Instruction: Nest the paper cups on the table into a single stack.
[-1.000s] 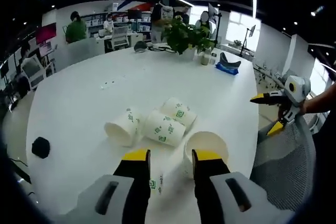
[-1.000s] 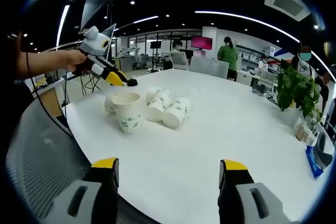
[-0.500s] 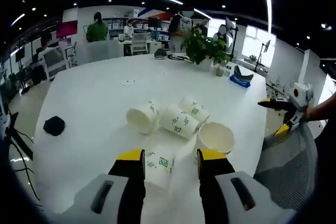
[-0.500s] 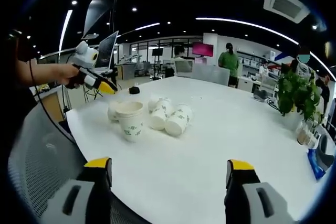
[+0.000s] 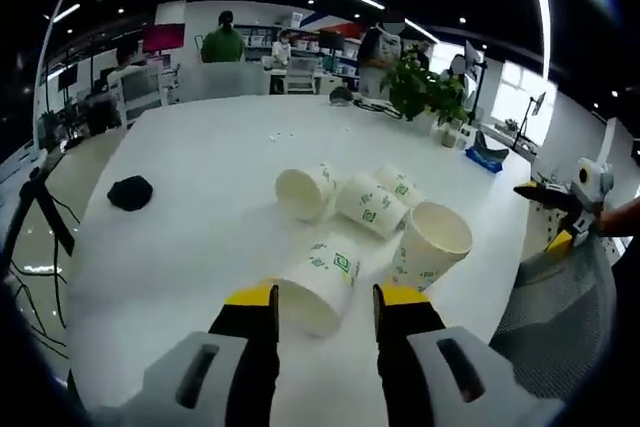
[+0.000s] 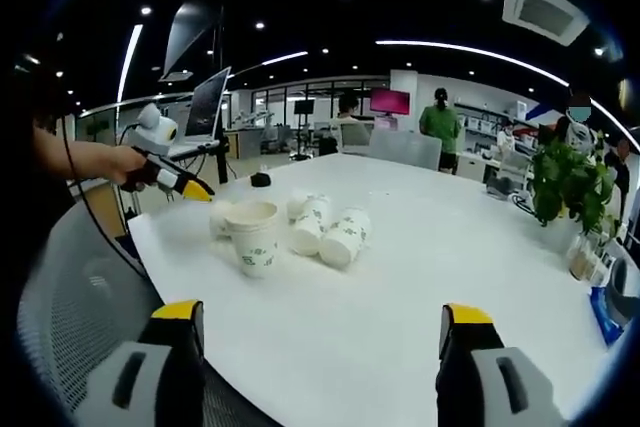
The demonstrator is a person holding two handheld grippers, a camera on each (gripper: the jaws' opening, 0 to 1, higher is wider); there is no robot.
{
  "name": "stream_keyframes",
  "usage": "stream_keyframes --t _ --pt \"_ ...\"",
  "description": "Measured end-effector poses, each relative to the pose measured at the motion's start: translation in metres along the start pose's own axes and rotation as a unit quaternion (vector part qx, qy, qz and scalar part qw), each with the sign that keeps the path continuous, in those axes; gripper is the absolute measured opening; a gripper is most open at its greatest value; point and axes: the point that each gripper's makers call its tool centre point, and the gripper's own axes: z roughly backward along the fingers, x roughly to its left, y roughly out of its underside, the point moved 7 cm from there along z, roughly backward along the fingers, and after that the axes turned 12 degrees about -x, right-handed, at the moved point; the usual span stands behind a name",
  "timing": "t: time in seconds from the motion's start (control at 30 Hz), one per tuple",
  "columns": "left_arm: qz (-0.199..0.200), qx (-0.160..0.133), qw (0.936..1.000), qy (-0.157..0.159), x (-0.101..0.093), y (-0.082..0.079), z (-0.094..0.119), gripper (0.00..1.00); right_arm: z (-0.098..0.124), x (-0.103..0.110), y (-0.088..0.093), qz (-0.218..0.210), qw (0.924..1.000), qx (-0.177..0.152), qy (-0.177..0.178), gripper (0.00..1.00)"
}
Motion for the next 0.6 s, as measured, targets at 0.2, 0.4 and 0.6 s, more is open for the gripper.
stream_keyframes --t 0.2,0.4,0.6 --pt "0.014 -0.002 0.9999 0.007 0.005 0.007 -0.006 0.31 0.0 0.0 0.003 0.003 1.0 0.008 -0.001 0.98" --pt "0.059 -0.01 0.9979 0.024 0.005 0.015 -0.015 0.25 0.001 -0.001 0.006 0.009 0.9997 0.021 0.001 0.96" --pt "0.086 -0.011 0.9956 0.035 0.003 0.02 -0.019 0.17 0.002 -0.003 0.008 0.01 0.9996 0.025 0.003 0.94"
